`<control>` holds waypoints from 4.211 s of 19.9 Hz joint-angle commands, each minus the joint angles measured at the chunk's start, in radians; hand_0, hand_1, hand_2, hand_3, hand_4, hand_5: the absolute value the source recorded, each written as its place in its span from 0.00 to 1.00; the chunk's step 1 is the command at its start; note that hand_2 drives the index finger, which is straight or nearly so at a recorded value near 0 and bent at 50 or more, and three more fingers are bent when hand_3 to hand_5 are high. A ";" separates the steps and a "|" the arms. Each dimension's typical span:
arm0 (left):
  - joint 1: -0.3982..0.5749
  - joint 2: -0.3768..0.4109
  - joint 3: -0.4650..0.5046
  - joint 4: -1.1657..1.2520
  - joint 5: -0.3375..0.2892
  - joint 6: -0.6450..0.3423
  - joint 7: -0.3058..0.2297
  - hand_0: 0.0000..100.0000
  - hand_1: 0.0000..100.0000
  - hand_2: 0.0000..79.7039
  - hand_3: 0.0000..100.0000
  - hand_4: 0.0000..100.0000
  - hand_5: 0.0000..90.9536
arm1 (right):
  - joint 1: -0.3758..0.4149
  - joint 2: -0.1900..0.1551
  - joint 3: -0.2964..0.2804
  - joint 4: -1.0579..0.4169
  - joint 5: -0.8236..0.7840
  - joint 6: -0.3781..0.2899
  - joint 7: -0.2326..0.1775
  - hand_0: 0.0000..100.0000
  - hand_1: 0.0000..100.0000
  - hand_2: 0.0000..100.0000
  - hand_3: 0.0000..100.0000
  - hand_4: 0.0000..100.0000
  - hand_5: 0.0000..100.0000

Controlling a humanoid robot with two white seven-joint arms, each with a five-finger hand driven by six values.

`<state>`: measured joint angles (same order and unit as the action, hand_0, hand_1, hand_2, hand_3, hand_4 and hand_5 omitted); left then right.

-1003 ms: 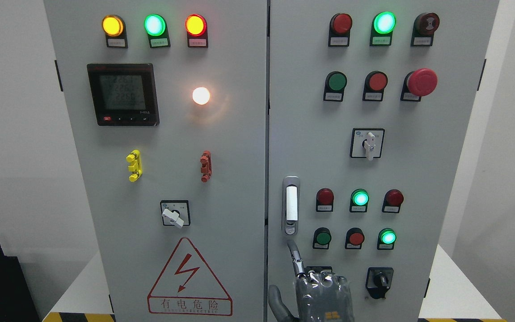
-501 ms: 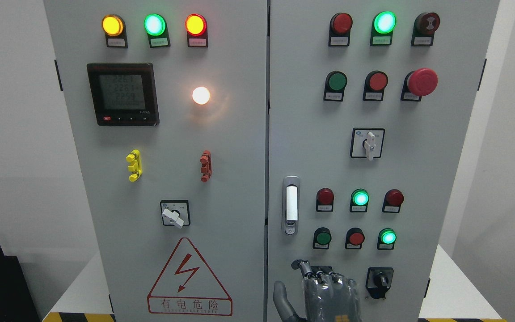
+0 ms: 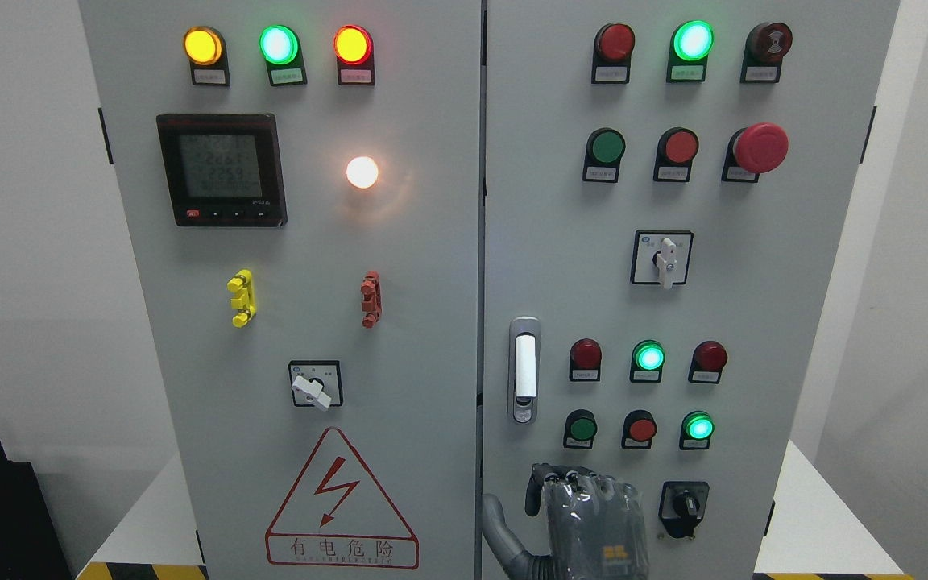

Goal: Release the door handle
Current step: 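Move the right hand up alongside the silver latch handle, then close the right hand fingers around the silver latch handle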

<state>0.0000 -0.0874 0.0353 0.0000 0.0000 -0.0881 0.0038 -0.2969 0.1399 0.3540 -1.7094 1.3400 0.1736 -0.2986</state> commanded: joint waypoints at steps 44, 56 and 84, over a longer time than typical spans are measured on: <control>-0.015 0.000 0.000 0.023 -0.029 -0.001 -0.001 0.12 0.39 0.00 0.00 0.00 0.00 | -0.214 0.003 -0.081 0.094 0.004 0.035 0.059 0.33 0.32 1.00 1.00 1.00 0.97; -0.015 0.000 -0.002 0.023 -0.029 -0.001 -0.001 0.12 0.39 0.00 0.00 0.00 0.00 | -0.211 0.006 -0.087 0.086 -0.005 0.043 0.056 0.42 0.32 1.00 1.00 1.00 0.97; -0.015 -0.002 -0.002 0.023 -0.029 -0.001 -0.001 0.12 0.39 0.00 0.00 0.00 0.00 | -0.189 0.007 -0.098 0.039 -0.005 0.040 0.049 0.43 0.30 1.00 1.00 1.00 0.96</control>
<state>0.0000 -0.0883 0.0100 0.0000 0.0000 -0.0887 0.0038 -0.4795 0.1470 0.2634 -1.6617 1.3346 0.2116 -0.2501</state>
